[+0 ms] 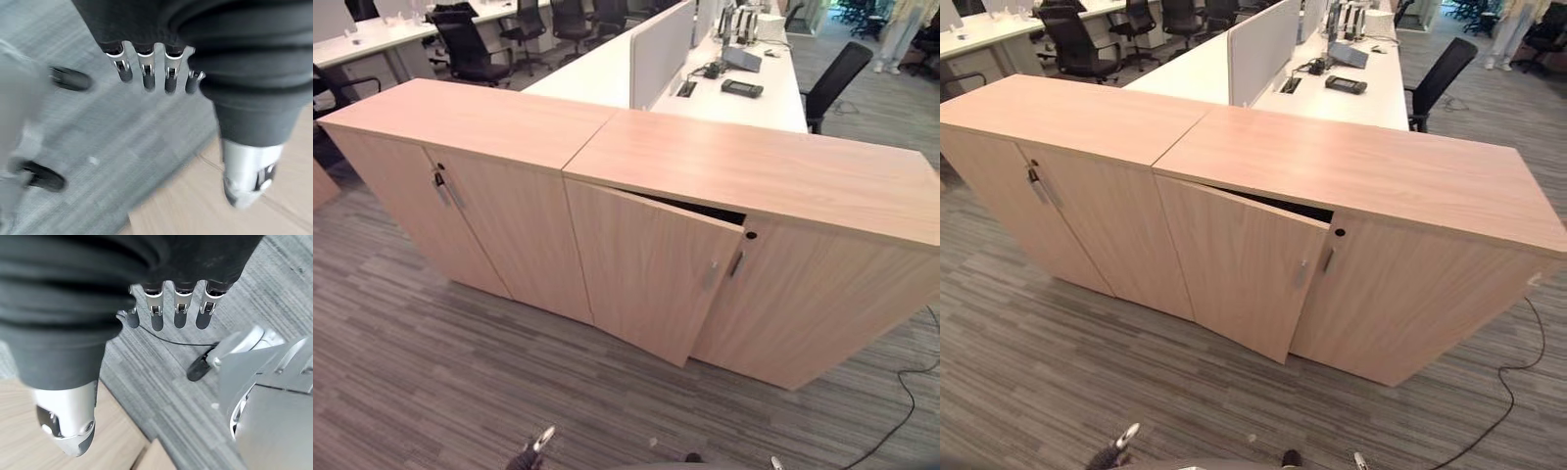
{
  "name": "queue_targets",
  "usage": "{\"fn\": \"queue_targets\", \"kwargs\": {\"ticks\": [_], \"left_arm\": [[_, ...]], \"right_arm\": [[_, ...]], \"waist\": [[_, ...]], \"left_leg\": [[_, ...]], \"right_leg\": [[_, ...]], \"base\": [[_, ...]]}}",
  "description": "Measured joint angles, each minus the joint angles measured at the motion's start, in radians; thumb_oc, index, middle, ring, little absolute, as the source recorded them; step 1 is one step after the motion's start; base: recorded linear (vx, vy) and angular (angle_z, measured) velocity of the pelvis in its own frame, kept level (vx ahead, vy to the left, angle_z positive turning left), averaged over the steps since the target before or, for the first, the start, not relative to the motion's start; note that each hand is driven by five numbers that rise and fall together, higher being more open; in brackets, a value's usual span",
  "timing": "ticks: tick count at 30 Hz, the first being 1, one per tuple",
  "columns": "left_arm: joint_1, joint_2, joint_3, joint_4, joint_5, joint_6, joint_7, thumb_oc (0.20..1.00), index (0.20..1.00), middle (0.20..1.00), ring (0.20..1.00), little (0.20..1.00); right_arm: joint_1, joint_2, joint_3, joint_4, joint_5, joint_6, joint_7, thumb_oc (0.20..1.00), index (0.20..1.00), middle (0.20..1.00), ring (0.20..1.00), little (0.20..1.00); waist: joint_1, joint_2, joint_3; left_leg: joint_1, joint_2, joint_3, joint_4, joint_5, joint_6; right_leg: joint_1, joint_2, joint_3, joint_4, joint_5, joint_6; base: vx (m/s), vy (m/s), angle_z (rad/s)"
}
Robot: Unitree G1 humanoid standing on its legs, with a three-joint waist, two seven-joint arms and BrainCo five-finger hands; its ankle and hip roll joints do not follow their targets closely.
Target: Put the empty folder in the office cabinet
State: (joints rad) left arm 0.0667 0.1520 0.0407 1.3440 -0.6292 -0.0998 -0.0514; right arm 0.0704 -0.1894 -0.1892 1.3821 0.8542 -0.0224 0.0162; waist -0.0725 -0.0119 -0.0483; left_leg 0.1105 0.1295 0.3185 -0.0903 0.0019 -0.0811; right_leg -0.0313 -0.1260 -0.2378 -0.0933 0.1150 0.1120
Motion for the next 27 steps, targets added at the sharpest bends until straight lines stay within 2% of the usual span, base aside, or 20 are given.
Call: {"fn": "queue_targets", "kwargs": {"ticks": [4,5,6,7,8,9,10,11,12,13,14,15,16,17,18,20,22,23,25,27], "left_arm": [[0.011,0.011,-0.090,-0.052,0.073,-0.003,0.022,1.000,1.000,1.000,1.000,1.000],[0.010,0.011,-0.104,-0.057,0.110,-0.012,0.028,1.000,1.000,1.000,1.000,1.000],[0.007,0.025,-0.118,-0.059,0.136,-0.019,0.035,1.000,1.000,1.000,1.000,1.000],[-0.001,0.044,-0.117,-0.069,0.145,-0.025,0.037,1.000,1.000,1.000,1.000,1.000],[0.014,0.049,-0.115,-0.069,0.152,-0.024,0.041,1.000,1.000,1.000,1.000,1.000],[0.013,0.049,-0.116,-0.069,0.174,-0.024,0.042,1.000,1.000,1.000,1.000,1.000],[-0.007,0.048,-0.118,-0.070,0.185,-0.026,0.043,1.000,1.000,1.000,1.000,1.000],[-0.031,0.050,-0.116,-0.075,0.187,-0.033,0.043,1.000,1.000,1.000,1.000,1.000],[-0.034,0.051,-0.116,-0.070,0.195,-0.032,0.043,1.000,1.000,1.000,1.000,1.000],[-0.041,0.049,-0.117,-0.070,0.210,-0.032,0.043,1.000,1.000,1.000,1.000,1.000],[-0.043,0.049,-0.119,-0.072,0.221,-0.033,0.042,1.000,1.000,1.000,1.000,1.000],[-0.024,0.048,-0.120,-0.065,0.244,-0.029,0.040,1.000,1.000,1.000,1.000,1.000],[0.001,0.048,-0.119,-0.051,0.263,-0.023,0.038,1.000,1.000,1.000,1.000,1.000],[0.018,0.044,-0.119,-0.039,0.279,-0.012,0.036,1.000,1.000,1.000,1.000,1.000],[0.010,0.046,-0.118,-0.039,0.295,-0.014,0.034,1.000,1.000,1.000,1.000,1.000],[-0.002,0.045,-0.118,-0.056,0.302,-0.021,0.035,1.000,1.000,1.000,1.000,1.000],[-0.013,0.030,-0.119,-0.059,0.303,-0.021,0.036,1.000,1.000,1.000,1.000,1.000],[-0.020,0.019,-0.120,-0.059,0.303,-0.020,0.036,1.000,1.000,1.000,1.000,1.000],[-0.027,0.014,-0.140,-0.061,0.322,-0.020,0.038,1.000,1.000,1.000,1.000,1.000],[-0.037,0.017,-0.166,-0.061,0.338,-0.020,0.041,1.000,1.000,1.000,1.000,1.000]], "right_arm": [[0.001,-0.008,0.039,-0.001,0.000,-0.013,-0.011,1.000,1.000,1.000,1.000,1.000],[-0.004,-0.018,0.077,-0.003,-0.015,-0.013,-0.015,1.000,1.000,1.000,1.000,1.000],[-0.009,-0.019,0.134,-0.003,-0.035,-0.012,-0.015,1.000,1.000,1.000,1.000,1.000],[-0.008,-0.015,0.162,-0.003,-0.055,-0.011,-0.015,1.000,1.000,1.000,1.000,1.000],[-0.011,-0.020,0.156,-0.009,-0.069,-0.012,-0.016,1.000,1.000,1.000,1.000,1.000],[-0.014,-0.032,0.154,-0.018,-0.094,-0.013,-0.015,1.000,1.000,1.000,1.000,1.000],[-0.033,-0.042,0.163,-0.016,-0.105,-0.021,-0.016,1.000,1.000,1.000,1.000,1.000],[-0.043,-0.053,0.163,-0.014,-0.129,-0.021,-0.017,1.000,1.000,1.000,1.000,1.000],[-0.048,-0.061,0.163,-0.015,-0.133,-0.022,-0.017,1.000,1.000,1.000,1.000,1.000],[-0.061,-0.069,0.161,-0.015,-0.140,-0.021,-0.017,1.000,1.000,1.000,1.000,1.000],[-0.076,-0.069,0.163,-0.014,-0.143,-0.021,-0.016,1.000,1.000,1.000,1.000,1.000],[-0.088,-0.067,0.173,-0.007,-0.165,-0.022,-0.015,1.000,1.000,1.000,1.000,1.000],[-0.097,-0.059,0.186,-0.009,-0.175,-0.026,-0.012,1.000,1.000,1.000,1.000,1.000],[-0.078,-0.048,0.188,-0.009,-0.179,-0.037,-0.010,1.000,1.000,1.000,1.000,1.000],[-0.047,-0.047,0.187,-0.011,-0.180,-0.034,-0.010,1.000,1.000,1.000,1.000,1.000],[-0.024,-0.051,0.187,-0.008,-0.181,-0.030,-0.016,1.000,1.000,1.000,1.000,1.000],[-0.023,-0.064,0.185,-0.009,-0.208,-0.030,-0.014,1.000,1.000,1.000,1.000,1.000],[-0.027,-0.070,0.183,-0.009,-0.209,-0.030,-0.015,1.000,1.000,1.000,1.000,1.000],[-0.045,-0.064,0.183,-0.011,-0.209,-0.030,-0.014,1.000,1.000,1.000,1.000,1.000],[-0.048,-0.061,0.183,-0.018,-0.212,-0.030,-0.012,1.000,1.000,1.000,1.000,1.000]], "waist": [[0.005,0.019,-0.001],[0.004,0.034,0.002],[0.015,0.037,0.005],[0.026,0.016,0.018],[0.034,0.004,0.018],[0.036,-0.007,0.025],[0.050,-0.027,0.059],[0.066,-0.031,0.078],[0.071,-0.035,0.085],[0.073,-0.034,0.103],[0.077,-0.031,0.118],[0.086,-0.026,0.124],[0.086,-0.024,0.124],[0.067,-0.018,0.128],[0.047,-0.017,0.126],[0.046,0.002,0.120],[0.040,0.031,0.102],[0.040,0.053,0.097],[0.049,0.061,0.091],[0.046,0.064,0.081]], "left_leg": [[0.001,0.041,-0.002,0.000,0.003,-0.015],[-0.016,0.070,-0.001,0.036,0.001,-0.031],[-0.037,0.098,0.000,0.097,-0.016,-0.035],[-0.042,0.104,-0.009,0.156,-0.024,-0.033],[-0.059,0.109,-0.059,0.213,0.004,-0.014],[-0.104,0.116,-0.116,0.291,0.018,-0.036],[-0.185,0.116,-0.192,0.430,0.014,-0.041],[-0.247,0.073,-0.275,0.471,-0.031,-0.071],[-0.284,0.016,-0.309,0.450,-0.047,-0.061],[-0.317,-0.061,-0.350,0.412,-0.052,-0.053],[-0.324,-0.116,-0.375,0.392,-0.052,-0.050],[-0.307,-0.154,-0.386,0.325,-0.057,-0.030],[-0.271,-0.166,-0.376,0.268,-0.061,-0.019],[-0.223,-0.159,-0.353,0.252,-0.068,0.004],[-0.204,-0.154,-0.350,0.231,-0.068,0.004],[-0.172,-0.135,-0.352,0.182,-0.060,0.015],[-0.109,-0.115,-0.355,0.068,-0.036,0.048],[-0.097,-0.108,-0.350,0.043,0.015,0.053],[-0.073,-0.124,-0.325,0.007,0.024,0.078],[-0.068,-0.134,-0.322,0.000,0.024,0.083]], "right_leg": [[-0.002,0.040,0.006,0.000,-0.010,-0.026],[-0.004,0.065,-0.005,0.024,-0.024,-0.047],[-0.039,0.084,-0.027,0.127,-0.078,-0.086],[-0.059,0.077,-0.010,0.174,-0.124,-0.113],[-0.034,0.094,-0.008,0.158,-0.130,-0.118],[-0.033,0.095,-0.005,0.145,-0.130,-0.120],[-0.015,0.095,0.015,0.126,-0.113,-0.150],[-0.003,0.091,0.018,0.096,-0.101,-0.164],[-0.004,0.083,0.018,0.076,-0.099,-0.167],[-0.006,0.077,0.025,0.063,-0.094,-0.174],[-0.017,0.078,0.035,0.061,-0.086,-0.174],[-0.012,0.082,0.039,0.043,-0.072,-0.159],[0.003,0.086,0.028,0.024,-0.044,-0.157],[0.036,0.105,0.024,-0.003,-0.025,-0.167],[0.042,0.106,0.010,-0.002,-0.043,-0.175],[0.035,0.112,0.009,-0.002,-0.043,-0.170],[0.021,0.123,0.016,-0.002,-0.042,-0.156],[0.019,0.126,0.018,-0.001,-0.036,-0.141],[0.016,0.110,0.039,-0.002,-0.031,-0.122],[0.017,0.100,0.047,-0.001,-0.031,-0.109]], "base": [[0.02,-0.176,-0.04],[0.01,-0.203,-0.09],[-0.01,-0.176,-0.24],[-0.04,-0.158,-0.33],[-0.06,-0.181,-0.25],[-0.07,-0.097,-0.12],[-0.06,-0.069,-0.12],[-0.06,-0.060,-0.05],[0.00,0.000,0.00],[0.05,0.042,-0.06],[0.09,0.086,-0.49],[0.06,0.085,-0.96],[0.07,0.100,-1.12],[0.07,0.110,-0.54],[0.08,0.142,-0.05],[0.06,0.106,0.12],[0.05,0.073,-0.05],[0.07,0.070,-0.16],[0.09,0.076,-0.24],[0.05,0.048,-0.07]]}}
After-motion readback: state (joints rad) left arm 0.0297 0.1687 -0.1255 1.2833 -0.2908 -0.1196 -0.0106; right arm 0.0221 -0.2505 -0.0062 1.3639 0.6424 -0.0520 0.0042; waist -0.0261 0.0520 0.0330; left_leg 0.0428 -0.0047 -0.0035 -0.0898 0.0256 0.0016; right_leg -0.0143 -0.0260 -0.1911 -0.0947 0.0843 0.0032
